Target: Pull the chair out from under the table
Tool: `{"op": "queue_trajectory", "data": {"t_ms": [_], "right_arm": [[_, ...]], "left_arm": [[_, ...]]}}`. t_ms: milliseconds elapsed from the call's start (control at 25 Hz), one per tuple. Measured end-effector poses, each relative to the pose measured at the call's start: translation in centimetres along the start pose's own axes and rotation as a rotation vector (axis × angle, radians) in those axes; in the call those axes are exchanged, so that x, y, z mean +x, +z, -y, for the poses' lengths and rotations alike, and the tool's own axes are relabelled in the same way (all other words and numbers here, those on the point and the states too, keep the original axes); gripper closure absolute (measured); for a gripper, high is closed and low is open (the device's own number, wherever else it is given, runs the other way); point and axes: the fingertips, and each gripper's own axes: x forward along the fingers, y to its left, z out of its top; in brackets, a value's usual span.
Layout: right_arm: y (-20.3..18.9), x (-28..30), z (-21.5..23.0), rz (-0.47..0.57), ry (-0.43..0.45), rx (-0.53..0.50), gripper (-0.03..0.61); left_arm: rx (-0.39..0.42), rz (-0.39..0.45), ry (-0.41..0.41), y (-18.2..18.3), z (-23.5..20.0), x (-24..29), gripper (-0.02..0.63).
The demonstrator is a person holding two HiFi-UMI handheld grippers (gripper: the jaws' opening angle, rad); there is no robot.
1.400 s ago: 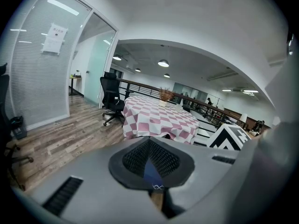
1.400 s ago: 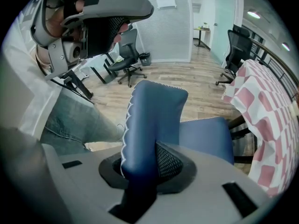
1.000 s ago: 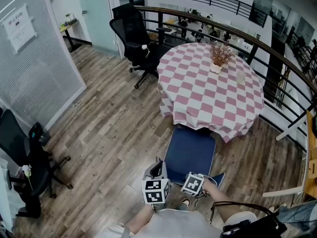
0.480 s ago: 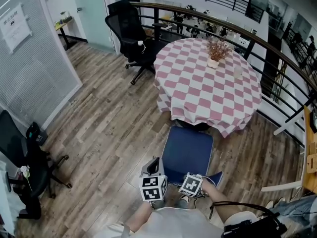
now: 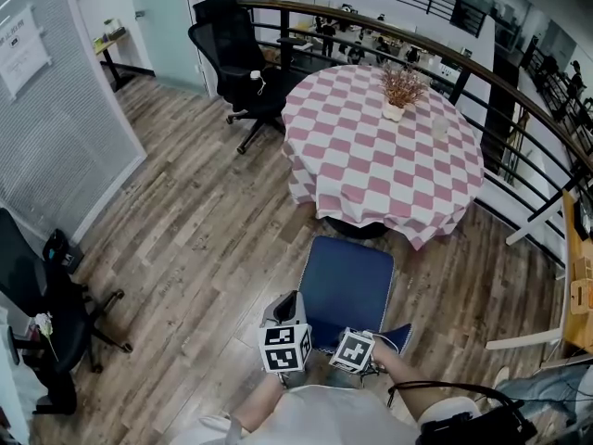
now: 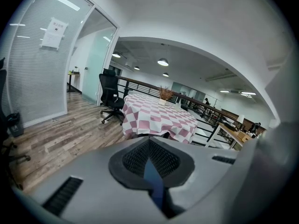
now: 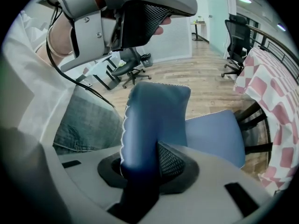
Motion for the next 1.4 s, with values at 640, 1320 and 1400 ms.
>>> {"op": "queue_trajectory", "data": {"t_ms": [640, 1320, 1400], "right_arm": [[0.6, 0.5, -0.9, 0.042, 0.050, -0.001, 0.412], [1.2, -5.3, -0.9, 0.117, 0.187, -0.005, 0.377], [2.3, -7.4, -0.1, 0.202, 0.194, 0.023, 0.378]], "left_arm": [[0.010, -0.030, -0.012, -0.3, 0.0, 0.9, 0.609], [0.029, -0.039, 0.015, -0.2, 1.2, 1.8, 0.609], [0.033, -0.036, 0.011, -0.1, 1.6, 2.0, 0.609]]}}
